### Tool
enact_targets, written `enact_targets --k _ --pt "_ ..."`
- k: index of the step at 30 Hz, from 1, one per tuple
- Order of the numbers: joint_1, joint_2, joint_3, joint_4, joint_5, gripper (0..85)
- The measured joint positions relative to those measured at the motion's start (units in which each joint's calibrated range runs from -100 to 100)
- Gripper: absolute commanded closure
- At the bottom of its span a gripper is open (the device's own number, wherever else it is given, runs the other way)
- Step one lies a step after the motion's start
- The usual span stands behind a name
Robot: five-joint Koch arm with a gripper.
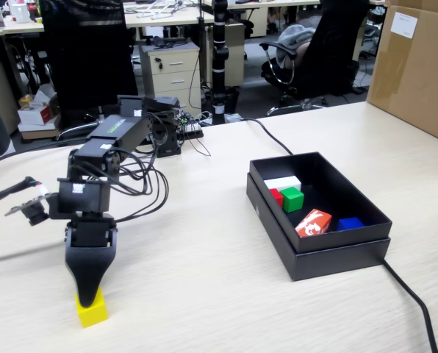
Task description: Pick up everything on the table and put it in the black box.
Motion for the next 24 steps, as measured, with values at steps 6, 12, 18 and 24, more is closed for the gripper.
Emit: enact_targets --k 6,12,18,24 --pt "0.0 -0.1 0.2 0.4 -0.7 66.9" --pt "-0.6 -0.1 1.1 -4.1 -0.8 42.0" --pt "-1.0 -0.1 0.9 -5.7 -0.8 38.7" --pt "-1.0 -0.1 0.9 -5.7 -0.8 38.8"
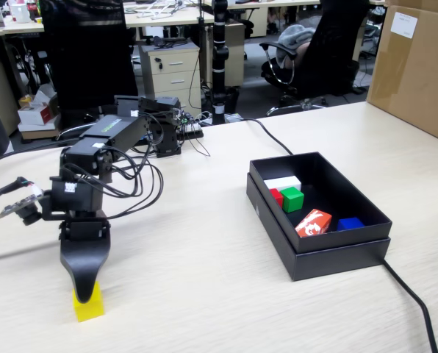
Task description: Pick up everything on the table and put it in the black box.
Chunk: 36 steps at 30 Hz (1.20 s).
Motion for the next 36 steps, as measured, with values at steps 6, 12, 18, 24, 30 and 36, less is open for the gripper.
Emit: enact_targets --k 6,12,18,24,30,36 --pt "0.2 0.1 0.0 0.0 0.0 40.8" --pt "0.6 1.0 1.1 0.0 0.0 40.8" --pt "0.7 1.6 1.3 0.1 0.1 48.3" --pt "0.6 1.6 1.3 0.1 0.0 50.7" --pt "0.5 1.6 1.4 0.2 -0.2 55.1" --pt "0.3 1.6 1.4 0.2 -0.4 54.9"
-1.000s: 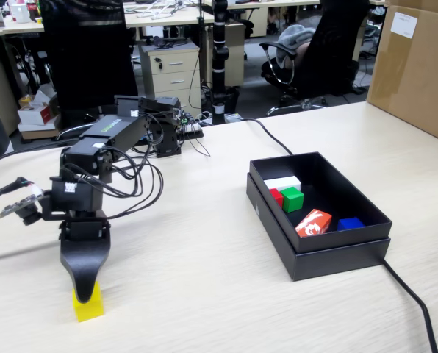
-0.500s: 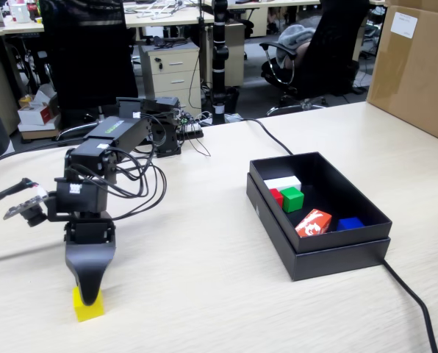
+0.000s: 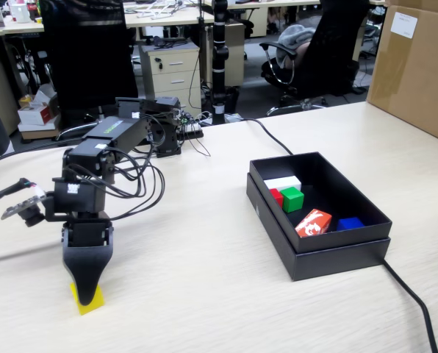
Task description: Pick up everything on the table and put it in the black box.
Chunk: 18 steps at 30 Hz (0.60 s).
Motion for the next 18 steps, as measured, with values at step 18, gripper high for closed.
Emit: enact_targets --k 18 --pt "0.0 -0.3 0.5 -3.8 0.3 84.6"
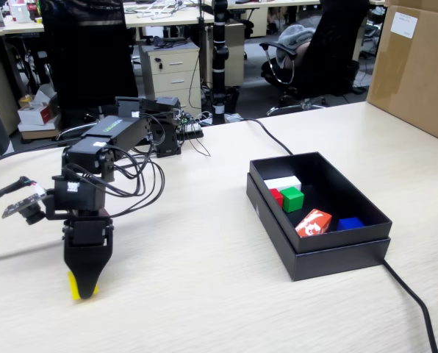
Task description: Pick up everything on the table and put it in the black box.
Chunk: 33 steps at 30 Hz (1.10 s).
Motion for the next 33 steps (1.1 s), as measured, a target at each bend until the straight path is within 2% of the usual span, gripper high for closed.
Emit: enact_targets --k 6,8,18,19,21,22,23,28,32,33 --pt "0.4 -4.9 -0.3 -7.9 2.8 84.6" --pt "1.3 -10.5 -0.3 -11.7 5.0 84.6" --pt "5.6 -28.6 -0.3 -19.2 11.8 84.6" --pt "7.9 -34.2 -2.6 -21.1 13.4 84.6" --pt "9.1 -37.3 -5.5 -21.1 14.0 84.6" --pt "11.7 -42.5 -9.1 -21.4 15.5 84.6" --pt "11.9 -42.7 -9.2 -21.4 15.6 84.6" --pt "19.4 -51.9 -9.2 -21.5 19.2 84.6" --pt "27.4 -54.1 -9.7 -21.5 22.3 84.6" --pt "27.5 -54.1 -9.8 -21.5 22.4 84.6"
